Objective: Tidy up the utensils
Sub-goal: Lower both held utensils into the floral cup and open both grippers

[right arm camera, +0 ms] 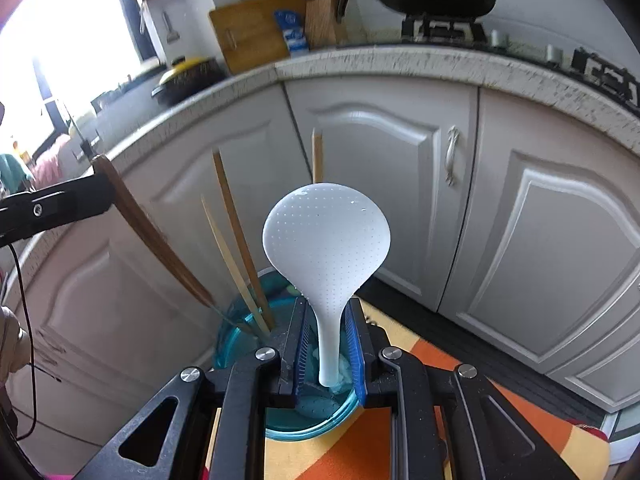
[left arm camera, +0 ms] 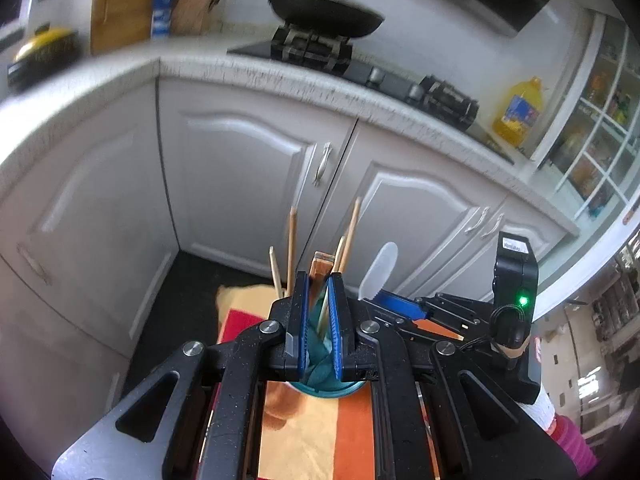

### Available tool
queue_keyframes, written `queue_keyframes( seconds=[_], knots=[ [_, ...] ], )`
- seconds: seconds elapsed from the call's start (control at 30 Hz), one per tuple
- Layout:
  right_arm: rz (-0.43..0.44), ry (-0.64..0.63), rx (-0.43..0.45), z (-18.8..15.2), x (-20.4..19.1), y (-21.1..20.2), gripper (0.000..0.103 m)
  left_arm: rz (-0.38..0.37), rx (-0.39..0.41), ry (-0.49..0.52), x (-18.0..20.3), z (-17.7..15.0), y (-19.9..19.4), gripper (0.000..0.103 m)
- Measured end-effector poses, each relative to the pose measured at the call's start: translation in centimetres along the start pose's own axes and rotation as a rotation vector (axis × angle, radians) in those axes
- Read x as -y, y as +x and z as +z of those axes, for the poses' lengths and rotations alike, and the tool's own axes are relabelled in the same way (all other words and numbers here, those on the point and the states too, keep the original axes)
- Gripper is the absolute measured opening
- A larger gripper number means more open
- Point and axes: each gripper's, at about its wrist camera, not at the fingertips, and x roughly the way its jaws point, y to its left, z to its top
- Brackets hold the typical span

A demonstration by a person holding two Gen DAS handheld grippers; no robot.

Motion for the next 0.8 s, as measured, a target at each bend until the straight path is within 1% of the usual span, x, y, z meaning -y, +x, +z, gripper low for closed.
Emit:
queue_keyframes(
  seconds=[0.2,0.27,0.3,0.33,0.37,0.4,0.47,0.53,0.6,0.67,0.8],
  knots=[
    [-0.012,-0.035,-0.085,-1.5,-0.4,2.4,0.017,0.008,-0.061,-0.016,-0.4,-2.0,2.8,0.008],
    [-0.02,-0.045,-0.128,-1.9,-0.3,3.1,0.017,0.01,-0.06,-0.021,-0.3,-2.3,3.2,0.008],
    [-0.026,-0.049,-0.134,-2.0,-0.3,3.2,0.017,0.016,-0.051,-0.019,-0.3,-2.4,3.2,0.008],
    [-0.03,-0.053,-0.134,-2.1,-0.3,3.1,0.018,0.021,-0.048,-0.019,-0.2,-2.4,3.2,0.008],
    [-0.031,-0.052,-0.13,-2.3,-0.3,2.7,0.021,0.019,-0.048,-0.026,-0.3,-2.4,3.2,0.008],
    [-0.03,-0.049,-0.126,-2.3,-0.2,2.4,0.03,0.015,-0.049,-0.034,-0.3,-2.4,3.2,0.008],
    [-0.014,-0.035,-0.11,-2.4,-0.1,1.5,0.034,0.011,-0.048,-0.044,-0.4,-2.4,3.1,0.008],
    [-0.008,-0.023,-0.095,-2.6,-0.1,0.4,0.034,0.01,-0.043,-0.042,-0.4,-2.4,2.8,0.01],
    [-0.004,-0.011,-0.084,-3.0,0.0,-0.4,0.034,0.011,-0.048,-0.048,-0.4,-2.6,2.6,0.016],
    [-0.003,-0.002,-0.076,-3.4,0.0,-1.2,0.034,0.003,-0.049,-0.051,-0.3,-2.9,2.3,0.027],
    [0.0,0.016,-0.047,-4.1,-0.1,-2.9,0.036,0.011,-0.041,-0.045,0.1,-3.5,1.6,0.029]
  ],
)
